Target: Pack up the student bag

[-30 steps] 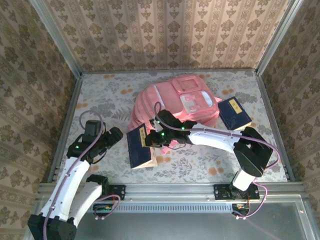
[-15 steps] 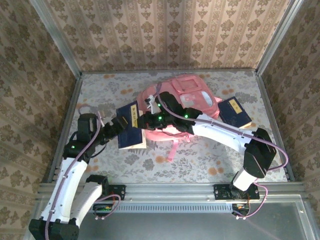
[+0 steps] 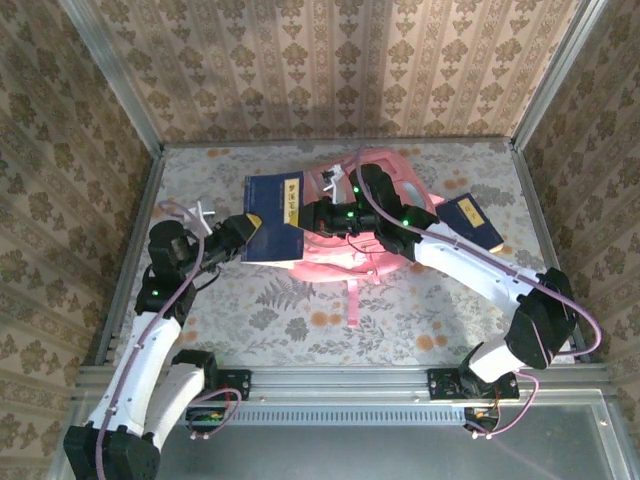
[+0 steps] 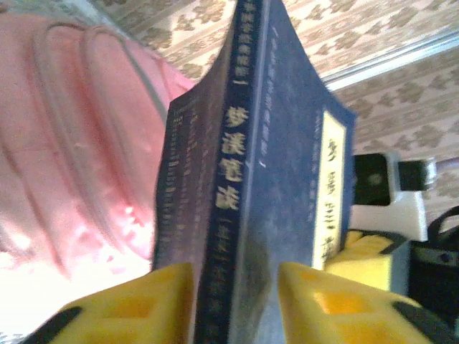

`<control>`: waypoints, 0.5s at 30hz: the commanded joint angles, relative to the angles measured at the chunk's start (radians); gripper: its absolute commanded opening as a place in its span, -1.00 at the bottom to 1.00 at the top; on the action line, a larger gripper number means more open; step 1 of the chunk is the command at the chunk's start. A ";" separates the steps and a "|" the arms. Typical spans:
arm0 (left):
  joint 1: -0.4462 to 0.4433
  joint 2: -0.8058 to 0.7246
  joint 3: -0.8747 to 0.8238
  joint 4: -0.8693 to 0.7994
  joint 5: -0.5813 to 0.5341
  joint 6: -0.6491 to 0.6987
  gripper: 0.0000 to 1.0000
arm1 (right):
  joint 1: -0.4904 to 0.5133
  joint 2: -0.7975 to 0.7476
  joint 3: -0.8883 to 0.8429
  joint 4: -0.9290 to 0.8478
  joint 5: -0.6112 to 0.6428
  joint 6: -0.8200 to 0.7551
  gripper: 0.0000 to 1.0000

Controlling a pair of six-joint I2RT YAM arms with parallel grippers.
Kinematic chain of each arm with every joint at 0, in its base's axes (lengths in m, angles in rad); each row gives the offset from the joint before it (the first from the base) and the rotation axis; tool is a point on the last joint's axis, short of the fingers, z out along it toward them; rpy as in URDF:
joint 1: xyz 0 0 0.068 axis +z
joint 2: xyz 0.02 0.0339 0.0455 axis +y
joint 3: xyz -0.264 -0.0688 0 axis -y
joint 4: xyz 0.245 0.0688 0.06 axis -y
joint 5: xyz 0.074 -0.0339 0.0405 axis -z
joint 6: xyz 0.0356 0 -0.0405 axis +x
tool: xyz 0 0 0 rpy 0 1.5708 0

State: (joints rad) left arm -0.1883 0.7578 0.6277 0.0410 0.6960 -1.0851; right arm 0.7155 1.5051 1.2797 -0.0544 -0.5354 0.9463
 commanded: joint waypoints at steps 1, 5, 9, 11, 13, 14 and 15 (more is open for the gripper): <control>0.000 0.010 -0.013 0.150 0.061 -0.047 -0.75 | -0.005 -0.037 -0.009 -0.021 -0.002 -0.030 -0.68; -0.012 0.015 -0.010 0.184 0.076 -0.044 -1.00 | -0.021 -0.062 -0.028 -0.060 0.039 -0.076 -0.48; -0.020 0.008 -0.006 0.236 0.098 -0.052 -1.00 | -0.055 -0.087 -0.068 -0.068 0.067 -0.090 -0.12; -0.030 0.002 -0.004 0.275 0.107 -0.059 -1.00 | -0.076 -0.103 -0.107 -0.017 0.048 -0.071 0.11; -0.044 -0.001 0.004 0.294 0.113 -0.058 -1.00 | -0.091 -0.107 -0.140 0.072 -0.016 -0.040 0.26; -0.052 -0.002 0.006 0.311 0.117 -0.057 -1.00 | -0.097 -0.102 -0.147 0.108 -0.050 -0.023 0.33; -0.059 -0.002 0.006 0.328 0.120 -0.061 -1.00 | -0.101 -0.098 -0.149 0.135 -0.077 -0.010 0.36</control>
State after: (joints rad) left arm -0.2298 0.7753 0.6174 0.2413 0.7719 -1.1332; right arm 0.6277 1.4242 1.1534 -0.0387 -0.5323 0.9012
